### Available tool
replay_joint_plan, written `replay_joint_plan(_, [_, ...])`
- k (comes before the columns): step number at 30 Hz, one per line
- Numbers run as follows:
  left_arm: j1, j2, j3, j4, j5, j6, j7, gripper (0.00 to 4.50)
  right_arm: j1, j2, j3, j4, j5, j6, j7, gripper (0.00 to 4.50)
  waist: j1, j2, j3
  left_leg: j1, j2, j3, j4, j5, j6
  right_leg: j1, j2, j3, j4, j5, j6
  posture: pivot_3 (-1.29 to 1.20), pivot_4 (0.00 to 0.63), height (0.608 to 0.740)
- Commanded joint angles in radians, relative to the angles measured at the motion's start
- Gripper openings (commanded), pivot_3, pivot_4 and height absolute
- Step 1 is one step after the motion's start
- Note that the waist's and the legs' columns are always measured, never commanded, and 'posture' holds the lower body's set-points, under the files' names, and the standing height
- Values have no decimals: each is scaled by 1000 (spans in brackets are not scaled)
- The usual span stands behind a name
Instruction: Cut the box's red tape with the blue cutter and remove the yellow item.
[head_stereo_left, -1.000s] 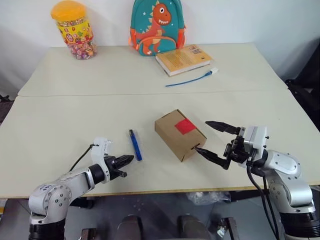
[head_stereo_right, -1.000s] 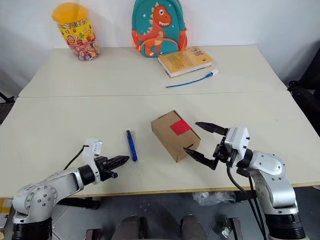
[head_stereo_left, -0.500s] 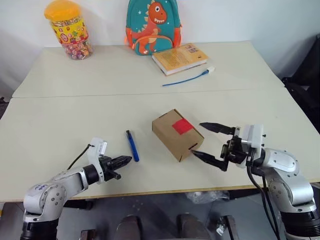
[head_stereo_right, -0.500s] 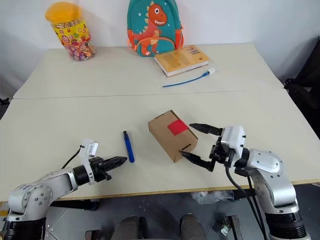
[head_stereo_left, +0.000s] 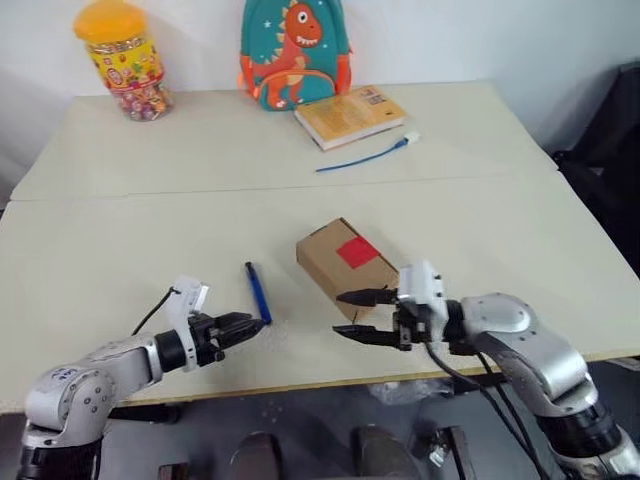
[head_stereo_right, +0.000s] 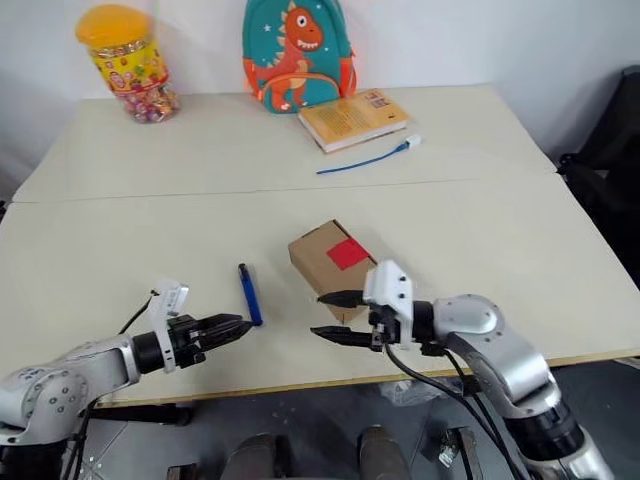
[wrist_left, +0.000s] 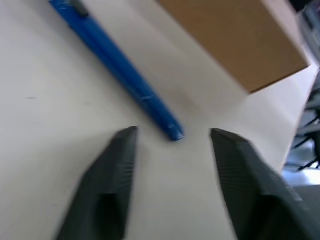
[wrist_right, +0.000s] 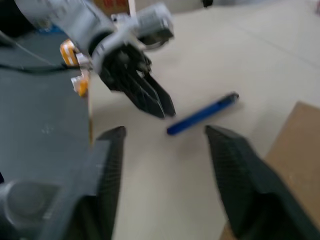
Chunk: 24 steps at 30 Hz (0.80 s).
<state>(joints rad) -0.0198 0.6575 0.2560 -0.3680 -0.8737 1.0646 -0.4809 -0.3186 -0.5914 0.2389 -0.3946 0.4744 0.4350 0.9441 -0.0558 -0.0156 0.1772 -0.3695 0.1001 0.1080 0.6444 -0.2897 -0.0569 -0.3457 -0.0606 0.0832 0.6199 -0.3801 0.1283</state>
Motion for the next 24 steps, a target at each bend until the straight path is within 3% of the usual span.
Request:
replay_joint_plan(1, [32, 48, 0, 40, 56, -6, -16, 1199, -48, 66, 71, 87, -122, -34, -69, 1103, -4, 0, 0, 0, 0, 1, -1, 0, -1, -1, 0, 0, 1, 0, 0, 0, 150, 740])
replay_joint_plan(4, [13, 60, 4, 81, 127, -78, 9, 236, -94, 141, 100, 185, -215, -57, -149, 63, -4, -1, 0, -2, 0, 3, -2, 0, -1, -5, 0, 2, 2, 0, 0, 0, 150, 740])
replay_joint_plan(5, [4, 58, 9, 94, 149, -107, 17, 43, -108, 154, 113, 210, -244, -64, -162, 0, -4, -1, 0, -3, 0, 4, -1, 0, -2, -7, 1, 2, 3, 0, 0, 0, 150, 740])
replay_joint_plan(9, [-13, 102, -82, 129, 299, -258, -12, 43, -148, 222, 129, 295, -321, -73, -235, 0, -4, -2, -1, -3, 1, 7, 1, 1, -2, -10, 1, 4, 7, 0, 1, 0, 150, 740])
replay_joint_plan(18, [-103, 53, -254, 192, 444, -364, -43, 43, -200, 272, 184, 375, -431, -47, -248, 0, -2, -3, -6, 0, 1, 9, 0, 3, 0, -9, 1, 6, 8, 2, 0, 0, 150, 740])
replay_joint_plan(24, [-122, 50, -292, 182, 490, -369, -74, 43, -221, 214, 129, 199, -367, -93, -127, 0, 9, -4, -7, -2, -1, 9, 0, 3, 2, -10, -1, 6, 8, 4, 1, 0, 150, 740])
